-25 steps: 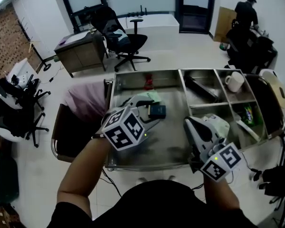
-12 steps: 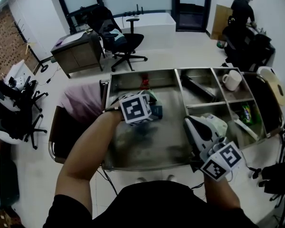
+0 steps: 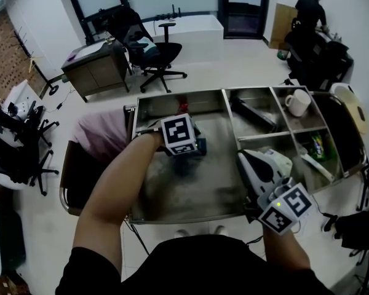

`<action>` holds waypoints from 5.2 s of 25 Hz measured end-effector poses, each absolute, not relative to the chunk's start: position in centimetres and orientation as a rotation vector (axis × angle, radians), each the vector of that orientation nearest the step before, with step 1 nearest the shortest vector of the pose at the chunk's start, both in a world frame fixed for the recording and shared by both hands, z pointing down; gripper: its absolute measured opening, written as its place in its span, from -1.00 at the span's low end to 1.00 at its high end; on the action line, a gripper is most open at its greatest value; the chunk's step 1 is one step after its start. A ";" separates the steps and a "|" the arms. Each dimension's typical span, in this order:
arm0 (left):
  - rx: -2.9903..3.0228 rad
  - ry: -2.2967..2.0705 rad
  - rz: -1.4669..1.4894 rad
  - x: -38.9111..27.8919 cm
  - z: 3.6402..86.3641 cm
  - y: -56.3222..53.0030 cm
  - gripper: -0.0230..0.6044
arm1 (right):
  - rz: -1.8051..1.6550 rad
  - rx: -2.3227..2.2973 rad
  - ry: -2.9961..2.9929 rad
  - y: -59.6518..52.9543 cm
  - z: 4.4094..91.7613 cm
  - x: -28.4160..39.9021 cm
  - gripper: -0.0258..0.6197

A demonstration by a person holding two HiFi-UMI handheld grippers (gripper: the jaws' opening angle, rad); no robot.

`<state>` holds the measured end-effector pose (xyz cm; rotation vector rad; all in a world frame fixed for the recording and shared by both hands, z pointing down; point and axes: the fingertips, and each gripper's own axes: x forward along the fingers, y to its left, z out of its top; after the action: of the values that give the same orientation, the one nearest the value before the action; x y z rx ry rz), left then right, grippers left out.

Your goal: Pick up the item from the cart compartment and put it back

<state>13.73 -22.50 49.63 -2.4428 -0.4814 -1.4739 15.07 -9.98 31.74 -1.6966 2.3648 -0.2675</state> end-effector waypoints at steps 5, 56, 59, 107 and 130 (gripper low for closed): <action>-2.420 -0.539 -1.554 13.7 51.2 -22.6 -0.06 | -0.268 -1.704 2.354 -10.1 31.8 15.3 -0.86; -2.950 0.073 -0.763 10.6 36.7 -23.9 -0.13 | -0.256 -1.662 2.418 -10.2 31.5 11.6 -0.86; -3.069 0.237 -0.540 8.9 33.8 -23.8 -0.13 | -0.258 -1.650 2.425 -10.2 31.6 11.2 -0.86; -3.171 0.746 0.299 -2.0 30.4 -13.1 -0.13 | -0.288 -1.645 2.432 -10.2 32.7 10.3 -0.86; -3.134 0.774 0.255 -1.6 30.7 -13.8 -0.14 | -0.275 -1.648 2.444 -10.0 32.7 9.6 -0.86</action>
<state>-1.63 -13.82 30.67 -3.1344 0.7737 0.2553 9.63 -10.00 32.68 -1.6479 2.4445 -0.2755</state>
